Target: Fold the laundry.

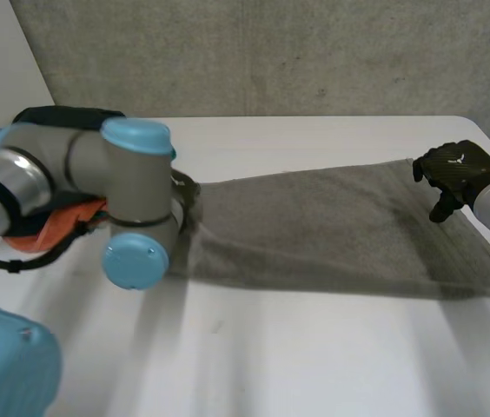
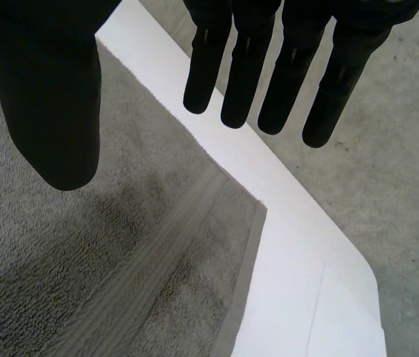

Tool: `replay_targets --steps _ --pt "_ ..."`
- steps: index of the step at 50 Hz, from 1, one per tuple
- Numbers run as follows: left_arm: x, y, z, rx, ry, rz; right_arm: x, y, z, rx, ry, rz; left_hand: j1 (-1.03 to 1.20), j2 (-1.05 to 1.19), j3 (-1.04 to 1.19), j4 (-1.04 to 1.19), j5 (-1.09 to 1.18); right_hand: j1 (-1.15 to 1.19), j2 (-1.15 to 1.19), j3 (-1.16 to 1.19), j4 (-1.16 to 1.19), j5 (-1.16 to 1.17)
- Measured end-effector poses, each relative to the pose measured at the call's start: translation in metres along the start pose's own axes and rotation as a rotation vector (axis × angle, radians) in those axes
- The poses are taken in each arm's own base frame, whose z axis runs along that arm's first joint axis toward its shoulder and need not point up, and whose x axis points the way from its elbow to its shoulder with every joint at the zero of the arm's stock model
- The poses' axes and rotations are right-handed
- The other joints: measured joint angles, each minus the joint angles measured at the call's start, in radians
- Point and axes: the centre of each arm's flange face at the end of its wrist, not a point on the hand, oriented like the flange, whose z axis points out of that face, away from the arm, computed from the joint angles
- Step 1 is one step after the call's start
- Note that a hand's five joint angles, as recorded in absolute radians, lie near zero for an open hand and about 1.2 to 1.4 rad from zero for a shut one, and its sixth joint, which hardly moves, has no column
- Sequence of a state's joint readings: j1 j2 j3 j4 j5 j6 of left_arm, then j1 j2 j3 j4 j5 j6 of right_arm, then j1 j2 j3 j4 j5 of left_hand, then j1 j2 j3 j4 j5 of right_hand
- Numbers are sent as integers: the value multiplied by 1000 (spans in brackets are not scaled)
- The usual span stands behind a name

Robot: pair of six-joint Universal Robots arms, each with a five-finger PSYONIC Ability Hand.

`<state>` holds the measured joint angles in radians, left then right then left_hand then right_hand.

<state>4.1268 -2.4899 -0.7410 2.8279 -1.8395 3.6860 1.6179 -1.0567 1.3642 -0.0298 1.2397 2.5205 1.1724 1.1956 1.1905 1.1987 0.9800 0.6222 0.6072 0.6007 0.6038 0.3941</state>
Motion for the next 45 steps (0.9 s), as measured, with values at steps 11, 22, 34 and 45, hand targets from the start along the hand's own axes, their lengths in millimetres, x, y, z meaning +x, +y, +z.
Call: replay_targets --steps 11,22,34,45 --pt "-76 -62 -67 258 -43 -149 -13 -34 -34 -33 -72 157 0 0 0 0 0 -261 -243 -228 -248 -232" --pt "-111 -93 -120 535 4 -372 -63 -42 -70 -163 -181 629 0 1 0 1 0 -407 -403 -391 -396 -349" --pt "-118 -120 -152 637 22 -441 -133 -9 -80 -141 -82 708 0 1 0 1 0 -407 -402 -391 -396 -349" --pt "-128 -137 -190 675 24 -457 -143 2 -68 -110 59 630 0 2 0 1 0 -372 -354 -350 -352 -310"
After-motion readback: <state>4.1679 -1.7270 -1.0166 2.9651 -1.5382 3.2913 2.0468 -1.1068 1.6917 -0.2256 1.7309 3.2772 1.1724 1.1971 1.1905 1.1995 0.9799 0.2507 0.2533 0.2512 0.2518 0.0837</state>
